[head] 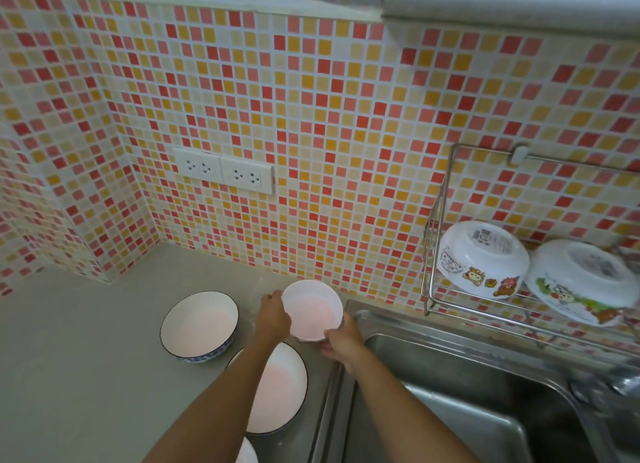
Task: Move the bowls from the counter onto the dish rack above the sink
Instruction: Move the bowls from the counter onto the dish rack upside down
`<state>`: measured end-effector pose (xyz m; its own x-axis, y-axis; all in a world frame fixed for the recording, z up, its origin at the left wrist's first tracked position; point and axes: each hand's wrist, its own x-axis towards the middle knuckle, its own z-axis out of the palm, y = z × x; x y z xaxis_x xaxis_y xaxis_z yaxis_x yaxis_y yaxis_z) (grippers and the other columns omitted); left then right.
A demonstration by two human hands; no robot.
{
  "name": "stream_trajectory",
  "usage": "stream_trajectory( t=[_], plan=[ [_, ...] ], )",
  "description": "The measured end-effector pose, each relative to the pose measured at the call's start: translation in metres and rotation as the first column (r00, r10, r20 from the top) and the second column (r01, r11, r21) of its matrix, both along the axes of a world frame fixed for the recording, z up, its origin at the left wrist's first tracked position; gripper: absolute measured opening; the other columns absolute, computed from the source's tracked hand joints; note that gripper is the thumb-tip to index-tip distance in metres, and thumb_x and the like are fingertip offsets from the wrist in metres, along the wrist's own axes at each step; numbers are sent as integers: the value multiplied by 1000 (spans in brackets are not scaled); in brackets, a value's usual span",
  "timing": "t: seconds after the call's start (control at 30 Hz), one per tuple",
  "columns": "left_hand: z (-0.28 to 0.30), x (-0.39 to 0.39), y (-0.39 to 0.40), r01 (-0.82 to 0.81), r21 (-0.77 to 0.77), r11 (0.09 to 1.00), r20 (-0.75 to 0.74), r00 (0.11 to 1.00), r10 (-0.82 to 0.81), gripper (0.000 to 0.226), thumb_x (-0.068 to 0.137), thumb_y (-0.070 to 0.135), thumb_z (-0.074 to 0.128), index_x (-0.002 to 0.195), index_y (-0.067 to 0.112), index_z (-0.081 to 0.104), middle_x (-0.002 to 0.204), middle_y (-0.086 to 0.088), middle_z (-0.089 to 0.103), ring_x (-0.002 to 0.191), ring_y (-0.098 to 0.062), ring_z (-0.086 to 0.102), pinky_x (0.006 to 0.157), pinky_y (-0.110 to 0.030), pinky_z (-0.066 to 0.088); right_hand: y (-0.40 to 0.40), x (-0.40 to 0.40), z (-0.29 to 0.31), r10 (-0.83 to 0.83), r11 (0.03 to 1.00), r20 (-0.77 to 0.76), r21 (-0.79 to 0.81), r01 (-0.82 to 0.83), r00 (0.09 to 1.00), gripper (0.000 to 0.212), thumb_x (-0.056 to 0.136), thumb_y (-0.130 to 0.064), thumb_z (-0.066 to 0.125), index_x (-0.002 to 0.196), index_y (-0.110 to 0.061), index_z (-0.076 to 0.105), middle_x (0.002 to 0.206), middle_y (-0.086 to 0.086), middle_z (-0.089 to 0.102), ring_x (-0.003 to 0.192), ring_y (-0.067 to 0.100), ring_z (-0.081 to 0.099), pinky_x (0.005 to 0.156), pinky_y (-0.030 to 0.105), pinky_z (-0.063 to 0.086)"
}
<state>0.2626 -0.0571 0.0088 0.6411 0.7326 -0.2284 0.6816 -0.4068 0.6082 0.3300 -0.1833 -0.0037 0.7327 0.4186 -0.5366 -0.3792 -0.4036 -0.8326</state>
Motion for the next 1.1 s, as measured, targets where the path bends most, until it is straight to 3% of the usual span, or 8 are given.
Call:
stream_trajectory(
  t=[0.13,0.23,0.47,0.63,0.7,0.87,0.97,1.1],
  plan=[
    [13,1,-7,-26,-30,999,90,996,29,45,86,0,53,131,4,47,131,-19,54,117,-35,52,97,-44,45,-8,5,7,-27,1000,13,-12,27,1000,54,89,-1,53,135,-27,39,136,8,49,115,32,56,71,38,60],
    [25,-1,-14,-17,-40,999,132,991,22,42,87,6,57,129,4,51,131,-18,56,116,-33,54,98,-44,45,-20,7,14,-102,995,10,22,102,995,53,88,-5,57,133,-25,37,138,8,44,119,33,51,80,45,59],
    [38,-25,-56,67,-18,998,175,983,-63,35,89,11,55,124,8,57,127,-13,60,112,-29,57,97,-42,47,-75,-16,26,-107,908,-317,355,222,942,66,82,5,51,135,-32,36,136,10,37,122,44,44,77,60,56],
    [45,-42,-101,150,-68,986,296,947,-123,37,85,2,50,120,6,60,123,-13,63,109,-30,59,94,-43,51,-137,-36,37,-76,840,-390,471,270,918,59,84,6,47,132,-28,43,133,13,42,116,45,49,74,57,57],
    [48,-48,-124,208,-93,974,348,923,-164,38,86,1,48,121,7,60,123,-11,64,110,-28,59,94,-37,49,-163,-43,42,-92,822,-389,490,290,917,57,85,7,45,131,-27,45,131,14,43,112,43,51,69,53,59],
    [44,-58,-177,388,-56,920,427,842,-329,32,94,12,47,123,19,60,119,-2,66,109,-21,61,91,-26,44,-227,-53,36,-243,801,-352,454,391,904,58,84,7,44,131,-27,47,132,14,44,114,45,51,69,54,59],
    [22,-66,-206,420,16,907,376,839,-395,35,96,19,46,131,16,53,127,0,62,115,-19,58,97,-26,42,-260,-55,24,-377,765,-343,409,498,860,61,82,8,46,130,-29,48,135,14,42,115,46,49,69,56,57],
    [-36,-90,-243,520,55,852,215,827,-519,39,97,23,42,135,18,48,134,-5,57,121,-22,54,104,-33,41,-304,-62,9,-409,762,-329,391,517,851,59,85,6,44,135,-25,43,137,17,42,113,44,53,70,55,58]
  ],
)
